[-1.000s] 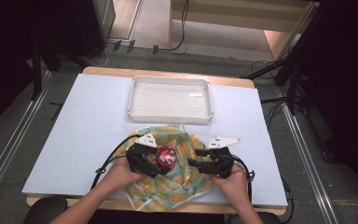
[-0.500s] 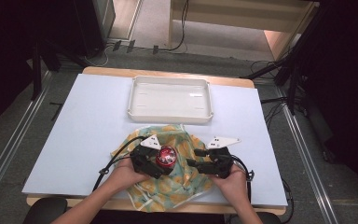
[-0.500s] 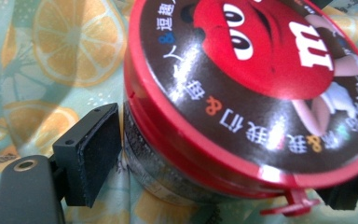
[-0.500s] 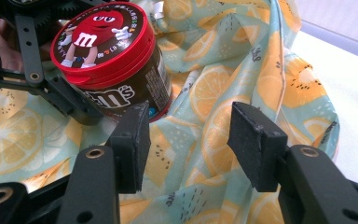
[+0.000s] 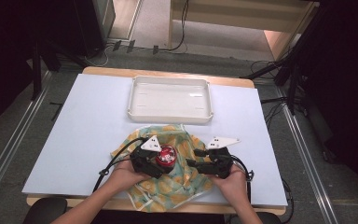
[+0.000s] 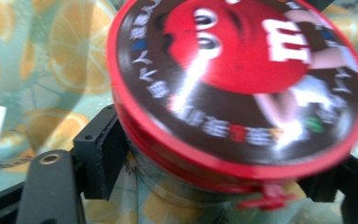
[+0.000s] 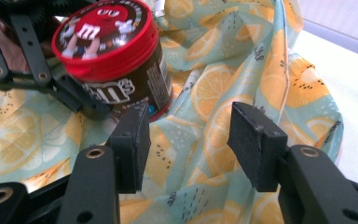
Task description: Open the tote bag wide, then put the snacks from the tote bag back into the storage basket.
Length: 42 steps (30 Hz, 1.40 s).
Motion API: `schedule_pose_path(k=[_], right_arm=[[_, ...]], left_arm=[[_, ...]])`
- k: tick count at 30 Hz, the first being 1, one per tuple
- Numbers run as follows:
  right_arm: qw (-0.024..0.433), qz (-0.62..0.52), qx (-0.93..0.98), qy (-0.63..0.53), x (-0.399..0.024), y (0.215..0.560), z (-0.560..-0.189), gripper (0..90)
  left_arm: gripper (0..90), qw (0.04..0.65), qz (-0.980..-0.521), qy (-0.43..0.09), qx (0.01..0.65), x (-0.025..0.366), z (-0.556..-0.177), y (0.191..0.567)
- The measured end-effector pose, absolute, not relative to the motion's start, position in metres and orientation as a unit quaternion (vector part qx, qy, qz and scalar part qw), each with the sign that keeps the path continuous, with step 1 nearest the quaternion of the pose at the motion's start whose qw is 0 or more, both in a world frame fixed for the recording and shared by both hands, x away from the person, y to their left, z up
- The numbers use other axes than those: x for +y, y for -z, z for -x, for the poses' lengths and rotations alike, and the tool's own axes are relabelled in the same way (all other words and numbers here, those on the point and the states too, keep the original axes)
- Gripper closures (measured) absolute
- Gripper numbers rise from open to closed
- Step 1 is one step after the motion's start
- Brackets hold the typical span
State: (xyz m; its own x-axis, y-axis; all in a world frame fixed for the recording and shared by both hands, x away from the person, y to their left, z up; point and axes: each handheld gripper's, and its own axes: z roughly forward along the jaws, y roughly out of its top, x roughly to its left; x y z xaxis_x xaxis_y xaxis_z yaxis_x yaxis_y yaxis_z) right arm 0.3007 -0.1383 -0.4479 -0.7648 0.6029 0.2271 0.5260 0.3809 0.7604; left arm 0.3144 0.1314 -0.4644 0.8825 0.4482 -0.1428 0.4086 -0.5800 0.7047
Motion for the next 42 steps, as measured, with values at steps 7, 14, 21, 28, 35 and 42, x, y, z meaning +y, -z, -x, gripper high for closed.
schedule_pose_path(k=[7, 14, 21, 28, 35, 42], right_arm=[[0.040, -0.338, 0.831, -0.440, -0.137, 0.448, -0.300, 49.3], [0.040, -0.337, 0.831, -0.441, -0.137, 0.449, -0.300, 49.4], [0.037, -0.338, 0.832, -0.439, -0.137, 0.448, -0.299, 49.5], [0.037, -0.336, 0.832, -0.441, -0.136, 0.449, -0.299, 49.4], [0.038, -0.335, 0.832, -0.441, -0.136, 0.449, -0.299, 49.4], [0.033, -0.334, 0.833, -0.441, -0.135, 0.449, -0.299, 51.1]], left_arm=[[25.9, 0.392, -0.887, -0.029, 0.241, 0.133, -0.314, 0.462], [26.0, 0.400, -0.878, -0.025, 0.262, 0.139, -0.316, 0.453], [26.0, 0.392, -0.879, -0.013, 0.272, 0.141, -0.317, 0.446], [25.9, 0.387, -0.881, -0.007, 0.273, 0.142, -0.315, 0.438], [25.8, 0.394, -0.879, -0.006, 0.268, 0.142, -0.311, 0.428], [25.8, 0.405, -0.870, 0.000, 0.281, 0.147, -0.312, 0.420]])
